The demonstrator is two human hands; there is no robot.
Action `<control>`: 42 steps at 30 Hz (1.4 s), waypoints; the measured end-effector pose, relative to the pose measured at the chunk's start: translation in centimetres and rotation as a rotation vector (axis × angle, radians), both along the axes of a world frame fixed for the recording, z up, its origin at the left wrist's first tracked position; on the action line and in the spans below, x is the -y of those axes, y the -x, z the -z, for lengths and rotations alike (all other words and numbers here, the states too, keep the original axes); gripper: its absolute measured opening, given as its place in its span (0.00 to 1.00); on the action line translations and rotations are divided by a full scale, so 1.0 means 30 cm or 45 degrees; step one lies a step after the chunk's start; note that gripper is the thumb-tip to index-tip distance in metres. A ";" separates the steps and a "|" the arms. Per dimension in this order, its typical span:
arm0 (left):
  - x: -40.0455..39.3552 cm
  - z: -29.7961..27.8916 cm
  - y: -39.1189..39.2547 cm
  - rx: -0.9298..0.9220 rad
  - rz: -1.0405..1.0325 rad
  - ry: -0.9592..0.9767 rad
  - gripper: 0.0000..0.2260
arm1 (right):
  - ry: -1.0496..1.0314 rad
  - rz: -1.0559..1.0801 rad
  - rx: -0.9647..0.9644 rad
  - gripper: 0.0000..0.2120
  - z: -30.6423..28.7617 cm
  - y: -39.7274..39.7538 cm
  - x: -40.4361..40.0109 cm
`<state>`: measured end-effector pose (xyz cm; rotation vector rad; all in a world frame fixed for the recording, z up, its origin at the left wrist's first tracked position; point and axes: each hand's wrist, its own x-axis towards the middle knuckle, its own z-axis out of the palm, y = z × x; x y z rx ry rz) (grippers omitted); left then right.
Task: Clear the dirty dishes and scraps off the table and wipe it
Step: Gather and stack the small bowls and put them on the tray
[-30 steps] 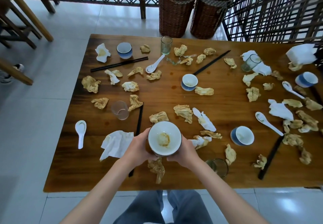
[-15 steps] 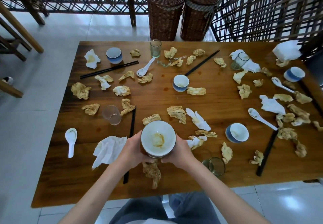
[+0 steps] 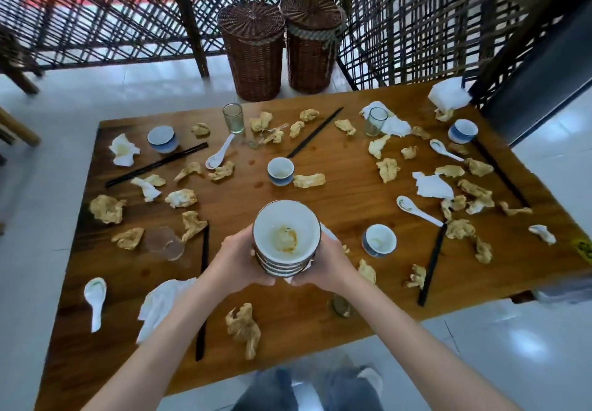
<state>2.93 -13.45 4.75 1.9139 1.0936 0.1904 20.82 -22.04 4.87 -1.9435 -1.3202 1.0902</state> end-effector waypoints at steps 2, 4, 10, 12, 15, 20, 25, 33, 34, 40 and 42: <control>0.002 -0.043 -0.076 -0.001 0.031 -0.025 0.41 | 0.004 0.020 0.020 0.43 -0.045 -0.072 0.020; 0.015 -0.082 -0.167 0.023 0.045 -0.039 0.41 | -0.013 0.025 0.025 0.42 -0.084 -0.163 0.043; 0.110 -0.158 -0.474 0.024 0.188 -0.106 0.41 | -0.044 0.084 0.036 0.41 -0.168 -0.435 0.183; 0.173 -0.168 -0.615 -0.006 0.211 -0.120 0.41 | -0.056 0.125 0.014 0.42 -0.188 -0.554 0.266; 0.284 -0.193 -0.816 0.018 0.267 -0.071 0.42 | -0.034 0.193 0.052 0.39 -0.206 -0.735 0.397; 0.455 -0.195 -1.122 0.057 0.376 -0.039 0.46 | 0.032 0.271 0.151 0.44 -0.221 -1.029 0.592; 0.588 -0.200 -1.422 0.051 0.493 -0.086 0.47 | 0.071 0.372 0.233 0.40 -0.205 -1.300 0.736; 0.660 -0.149 -1.874 0.088 0.599 0.019 0.42 | 0.198 0.459 0.336 0.42 -0.178 -1.706 0.851; 0.657 -0.139 -1.931 0.096 0.615 0.048 0.42 | 0.207 0.486 0.324 0.42 -0.175 -1.757 0.855; 0.617 -0.090 -2.268 0.166 0.665 0.078 0.42 | 0.234 0.595 0.337 0.40 -0.138 -2.068 0.840; 0.597 -0.076 -2.378 0.199 0.686 0.087 0.41 | 0.219 0.647 0.324 0.40 -0.123 -2.174 0.826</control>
